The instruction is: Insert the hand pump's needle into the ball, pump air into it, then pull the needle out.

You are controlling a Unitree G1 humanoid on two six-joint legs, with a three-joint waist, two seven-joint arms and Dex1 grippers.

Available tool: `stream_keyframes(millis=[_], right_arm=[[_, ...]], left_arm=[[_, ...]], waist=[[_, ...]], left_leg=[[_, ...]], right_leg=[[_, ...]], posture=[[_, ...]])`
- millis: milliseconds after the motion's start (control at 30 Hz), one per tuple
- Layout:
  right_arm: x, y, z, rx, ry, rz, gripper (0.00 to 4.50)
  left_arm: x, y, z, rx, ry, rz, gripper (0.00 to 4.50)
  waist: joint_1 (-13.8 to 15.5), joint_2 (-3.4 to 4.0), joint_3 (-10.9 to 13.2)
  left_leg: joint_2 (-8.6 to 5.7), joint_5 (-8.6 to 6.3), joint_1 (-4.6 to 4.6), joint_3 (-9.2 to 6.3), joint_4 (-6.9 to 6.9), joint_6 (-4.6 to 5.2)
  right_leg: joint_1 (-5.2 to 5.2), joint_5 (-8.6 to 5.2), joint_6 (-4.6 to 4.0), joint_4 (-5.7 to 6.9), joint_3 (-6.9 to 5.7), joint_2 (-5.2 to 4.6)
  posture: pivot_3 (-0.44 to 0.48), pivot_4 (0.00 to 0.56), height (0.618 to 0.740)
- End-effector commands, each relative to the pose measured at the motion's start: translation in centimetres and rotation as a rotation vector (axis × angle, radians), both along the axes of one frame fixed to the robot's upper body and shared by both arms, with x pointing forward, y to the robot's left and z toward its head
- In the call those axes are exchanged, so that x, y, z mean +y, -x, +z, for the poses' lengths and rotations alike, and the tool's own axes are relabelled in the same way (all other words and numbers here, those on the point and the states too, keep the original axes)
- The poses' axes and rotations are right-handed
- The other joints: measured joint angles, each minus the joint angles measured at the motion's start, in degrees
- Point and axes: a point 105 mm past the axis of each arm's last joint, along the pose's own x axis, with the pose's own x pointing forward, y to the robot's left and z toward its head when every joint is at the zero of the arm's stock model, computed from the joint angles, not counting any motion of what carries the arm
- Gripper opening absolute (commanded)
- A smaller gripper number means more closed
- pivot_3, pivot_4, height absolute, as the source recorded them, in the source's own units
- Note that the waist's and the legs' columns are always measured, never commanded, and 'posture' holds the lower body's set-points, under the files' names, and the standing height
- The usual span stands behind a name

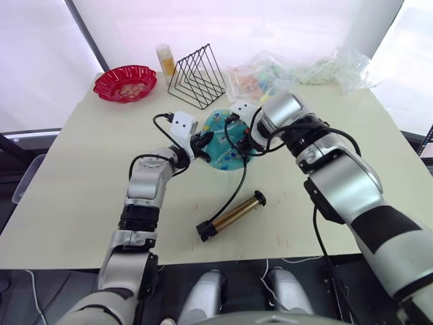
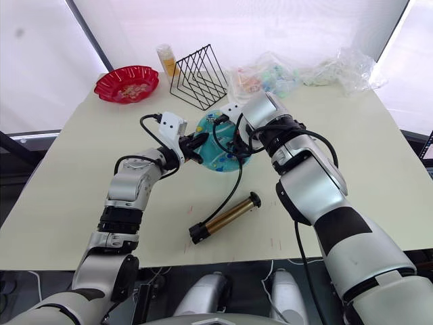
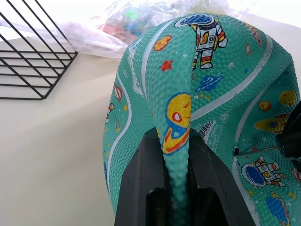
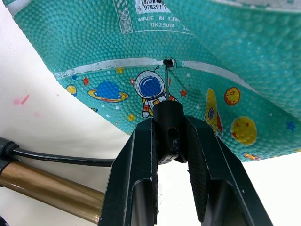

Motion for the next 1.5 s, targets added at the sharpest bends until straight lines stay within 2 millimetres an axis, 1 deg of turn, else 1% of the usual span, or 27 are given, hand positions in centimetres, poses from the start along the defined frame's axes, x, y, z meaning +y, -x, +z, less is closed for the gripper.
stream_keyframes(millis=[33,167,367,567,900,1500], right_arm=[[0.66,-0.39,2.23,-0.070,-0.017,0.025,0.32],[0.69,-0.36,2.42,-0.072,-0.018,0.034,0.32],[0.86,0.09,2.16,-0.052,-0.011,0.064,0.32],[0.76,-0.13,2.53,-0.068,-0.017,0.063,0.32],[0.79,-0.15,2.47,-0.070,-0.019,0.066,0.32],[0.16,-0.68,1.72,-0.080,0.009,0.039,0.32]], left_arm=[[-1.03,0.51,-2.60,0.093,-0.021,-0.039,0.02],[-1.03,0.50,-2.60,0.094,-0.021,-0.038,0.02],[-1.04,0.48,-2.62,0.093,-0.022,-0.038,0.02],[-1.04,0.46,-2.64,0.093,-0.023,-0.037,0.02],[-1.15,0.43,-2.63,0.092,-0.023,-0.040,0.02],[-1.14,0.46,-2.64,0.090,-0.025,-0.043,0.02]], waist=[[0.00,0.00,0.00],[0.00,0.00,0.00],[0.02,0.00,0.00],[0.03,0.00,0.00],[0.05,0.00,0.00],[0.07,0.00,0.00]], left_leg=[[0.00,0.00,0.00,0.00,0.00,0.00],[0.00,0.00,0.00,0.00,0.00,0.00],[0.00,0.00,0.00,0.00,0.00,0.00],[0.00,0.00,0.00,0.00,0.00,0.00],[0.00,0.00,0.00,0.00,0.00,0.00],[0.00,0.00,0.00,0.00,0.00,0.00]], right_leg=[[0.00,0.00,0.00,0.00,0.00,0.00],[0.00,0.00,0.00,0.00,0.00,0.00],[0.00,0.00,0.00,0.00,0.00,0.00],[0.00,0.00,0.00,0.00,0.00,0.00],[0.00,0.00,0.00,0.00,0.00,0.00],[0.00,0.00,0.00,0.00,0.00,0.00]], posture=[[0.000,0.150,0.740],[0.000,0.150,0.740],[0.000,0.150,0.740],[0.000,0.150,0.740],[0.000,0.150,0.740],[0.000,0.150,0.740]])
